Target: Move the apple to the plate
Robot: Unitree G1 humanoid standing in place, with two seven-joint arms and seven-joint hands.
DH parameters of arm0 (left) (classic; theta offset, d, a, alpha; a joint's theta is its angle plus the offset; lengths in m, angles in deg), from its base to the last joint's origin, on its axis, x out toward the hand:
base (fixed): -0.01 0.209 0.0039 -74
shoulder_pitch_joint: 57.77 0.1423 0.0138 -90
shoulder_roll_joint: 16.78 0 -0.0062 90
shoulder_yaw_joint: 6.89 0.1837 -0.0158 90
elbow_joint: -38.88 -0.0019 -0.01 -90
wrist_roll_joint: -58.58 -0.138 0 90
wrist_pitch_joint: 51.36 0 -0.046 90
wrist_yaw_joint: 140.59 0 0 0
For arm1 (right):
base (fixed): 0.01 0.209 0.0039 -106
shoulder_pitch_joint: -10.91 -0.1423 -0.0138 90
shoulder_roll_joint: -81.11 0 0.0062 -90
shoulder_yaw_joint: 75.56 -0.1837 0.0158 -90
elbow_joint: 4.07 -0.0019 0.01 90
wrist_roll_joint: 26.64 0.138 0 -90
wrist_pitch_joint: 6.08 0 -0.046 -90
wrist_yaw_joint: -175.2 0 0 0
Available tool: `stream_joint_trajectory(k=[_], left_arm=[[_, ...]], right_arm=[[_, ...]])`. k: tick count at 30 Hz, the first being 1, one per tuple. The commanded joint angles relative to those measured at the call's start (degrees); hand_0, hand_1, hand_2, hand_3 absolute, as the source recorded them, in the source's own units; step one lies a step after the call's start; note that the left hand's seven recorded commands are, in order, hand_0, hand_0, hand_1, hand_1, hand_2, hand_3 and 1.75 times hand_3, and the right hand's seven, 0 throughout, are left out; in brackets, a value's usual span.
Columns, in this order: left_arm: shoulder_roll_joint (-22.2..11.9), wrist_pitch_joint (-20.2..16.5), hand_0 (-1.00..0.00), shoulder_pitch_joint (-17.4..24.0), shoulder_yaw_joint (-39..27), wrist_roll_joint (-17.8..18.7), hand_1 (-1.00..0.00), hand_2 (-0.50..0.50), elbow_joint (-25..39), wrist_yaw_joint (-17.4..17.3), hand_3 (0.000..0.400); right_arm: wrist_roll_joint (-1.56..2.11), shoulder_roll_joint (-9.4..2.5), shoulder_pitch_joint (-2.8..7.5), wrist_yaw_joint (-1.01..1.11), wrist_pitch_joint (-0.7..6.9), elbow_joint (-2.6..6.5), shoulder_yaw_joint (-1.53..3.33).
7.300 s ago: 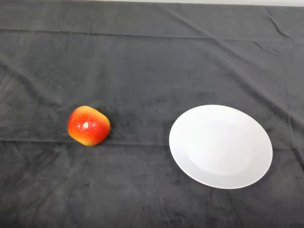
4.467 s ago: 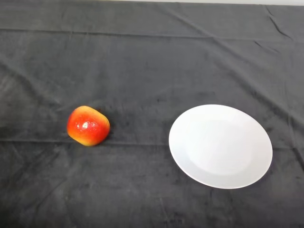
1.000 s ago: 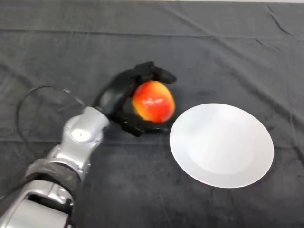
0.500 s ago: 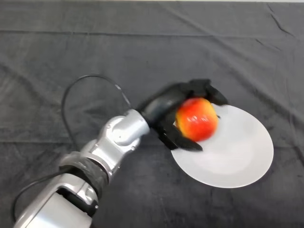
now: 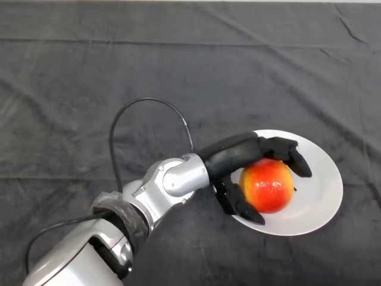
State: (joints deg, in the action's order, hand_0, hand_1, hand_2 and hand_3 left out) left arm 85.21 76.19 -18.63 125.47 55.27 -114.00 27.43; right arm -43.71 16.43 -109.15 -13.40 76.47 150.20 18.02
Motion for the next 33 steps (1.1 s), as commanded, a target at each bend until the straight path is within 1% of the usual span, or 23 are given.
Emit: stream_joint_trajectory(k=[1, 2, 10, 19, 28, 33], left_arm=[[-1.5, -0.7, 0.0, -4.0, 2.2, 1.2, -0.1, 0.05, 3.4, -0.8, 0.039], [-1.6, -0.8, 0.0, -4.0, 2.3, 1.4, 0.0, 0.0, 3.3, -0.8, 0.0], [-2.7, -1.0, 0.0, -3.8, 1.8, 3.2, 0.0, 0.0, 2.9, -1.0, 0.0], [-4.0, -1.0, 0.0, -4.0, -1.0, 5.4, 0.0, 0.0, 1.8, -1.4, 0.0], [-6.5, 0.2, 0.0, -3.1, -4.8, 6.6, 0.0, 0.0, 0.5, -1.8, 0.0], [-8.4, 0.9, 0.0, -2.3, -7.4, 7.3, 0.0, 0.0, -0.3, -2.2, 0.0]], right_arm=[[-1.33, -3.06, 4.53, 0.86, 0.73, 2.87, 1.74], [-1.33, -3.06, 4.52, 0.86, 0.72, 2.88, 1.74], [-1.34, -3.06, 4.48, 0.84, 0.67, 2.97, 1.76], [-1.35, -3.07, 4.45, 0.83, 0.63, 3.04, 1.77], [-1.35, -3.07, 4.44, 0.82, 0.6, 3.07, 1.78], [-1.35, -3.07, 4.44, 0.81, 0.59, 3.08, 1.78]])
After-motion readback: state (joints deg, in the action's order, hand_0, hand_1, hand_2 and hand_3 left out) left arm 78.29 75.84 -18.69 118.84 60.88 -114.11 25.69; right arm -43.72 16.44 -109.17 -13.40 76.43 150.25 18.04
